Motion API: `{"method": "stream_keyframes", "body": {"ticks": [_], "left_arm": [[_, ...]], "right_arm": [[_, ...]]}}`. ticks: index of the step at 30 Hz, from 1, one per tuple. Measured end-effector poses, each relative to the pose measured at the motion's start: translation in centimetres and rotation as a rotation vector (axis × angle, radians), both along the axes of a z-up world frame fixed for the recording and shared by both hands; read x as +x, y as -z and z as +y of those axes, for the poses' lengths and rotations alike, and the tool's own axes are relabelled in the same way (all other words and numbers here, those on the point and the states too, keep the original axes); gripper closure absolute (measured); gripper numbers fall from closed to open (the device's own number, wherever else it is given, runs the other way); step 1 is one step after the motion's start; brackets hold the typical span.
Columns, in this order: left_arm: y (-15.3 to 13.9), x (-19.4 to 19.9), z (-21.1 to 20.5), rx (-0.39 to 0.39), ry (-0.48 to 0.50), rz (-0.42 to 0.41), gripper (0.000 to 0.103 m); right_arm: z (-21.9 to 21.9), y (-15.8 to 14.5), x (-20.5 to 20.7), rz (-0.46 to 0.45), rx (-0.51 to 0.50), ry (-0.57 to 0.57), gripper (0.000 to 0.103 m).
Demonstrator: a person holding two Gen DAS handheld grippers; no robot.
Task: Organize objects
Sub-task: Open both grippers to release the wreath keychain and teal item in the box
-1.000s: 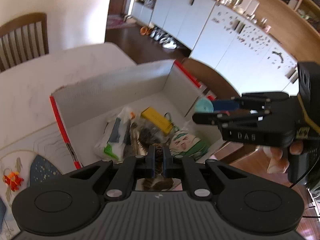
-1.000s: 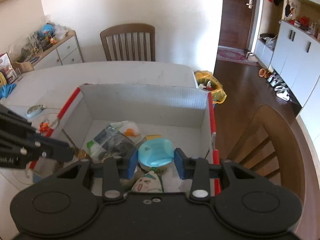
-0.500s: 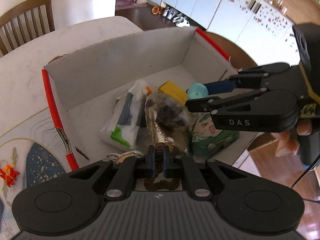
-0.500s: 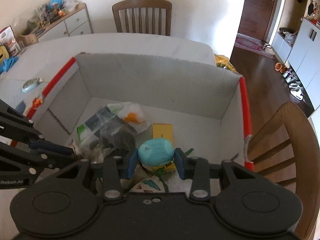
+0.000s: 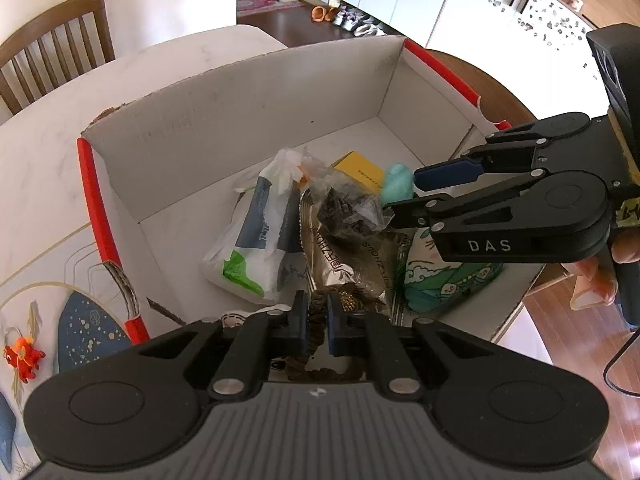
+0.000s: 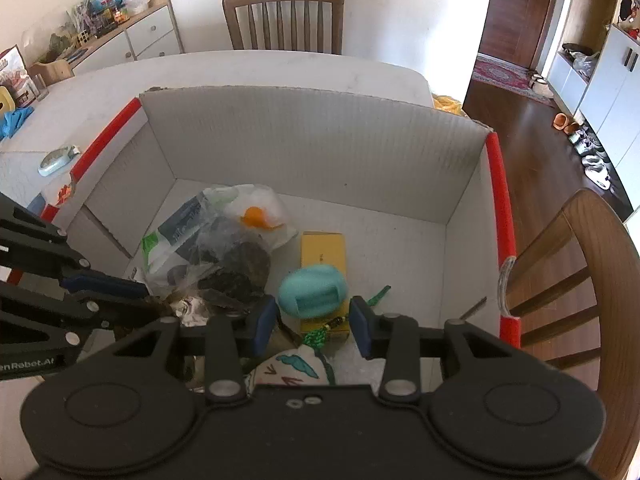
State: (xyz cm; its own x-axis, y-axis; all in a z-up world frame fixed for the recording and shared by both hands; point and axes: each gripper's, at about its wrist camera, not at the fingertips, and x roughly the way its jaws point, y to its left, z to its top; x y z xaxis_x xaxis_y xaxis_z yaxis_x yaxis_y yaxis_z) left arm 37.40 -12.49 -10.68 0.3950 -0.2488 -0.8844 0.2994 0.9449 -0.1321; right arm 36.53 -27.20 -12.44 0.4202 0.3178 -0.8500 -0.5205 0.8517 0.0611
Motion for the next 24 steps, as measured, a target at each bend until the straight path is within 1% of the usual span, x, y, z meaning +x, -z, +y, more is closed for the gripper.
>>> {"method": "stream_keyframes", "body": {"ticks": [2, 5, 6, 10, 11, 13, 15, 19, 24], "left_arm": [[0.0, -0.1, -0.1, 0.001, 0.001, -0.003, 0.091], [-0.2, -0.3, -0.1, -0.002, 0.005, -0.008, 0.082], [-0.2, -0.4, 0.0, -0.006, 0.007, -0.011, 0.077], [-0.8, -0.8, 0.3, -0.042, 0.005, -0.017, 0.069], [-1.0, -0.9, 0.4, -0.045, 0.004, -0.021, 0.06], [-1.5, -1.4, 0.4, -0.055, 0.006, -0.043, 0.053], [-2.1, -1.8, 0.4, -0.058, 0.006, -0.063, 0.044], [-3.3, -2.7, 0.7, -0.077, 0.003, -0.094, 0.043], [-4.9, -4.0, 1.5, -0.095, -0.005, -0.137, 0.042]], "right_arm": [[-0.1, -0.3, -0.2, -0.007, 0.003, -0.003, 0.062], [-0.6, -0.9, -0.6, -0.016, 0.013, 0.0, 0.06], [-0.7, -1.2, -0.7, -0.02, 0.02, 0.002, 0.059], [-1.0, -2.6, -1.5, -0.04, 0.041, 0.009, 0.055], [-1.2, -3.0, -1.8, -0.042, 0.053, 0.013, 0.053], [-1.6, -3.8, -2.1, -0.048, 0.07, 0.018, 0.053], [-1.9, -4.5, -2.5, -0.059, 0.086, 0.021, 0.052], [-2.6, -6.0, -3.9, -0.082, 0.109, 0.029, 0.049], [-2.5, -7.5, -5.5, -0.117, 0.136, 0.04, 0.041]]}}
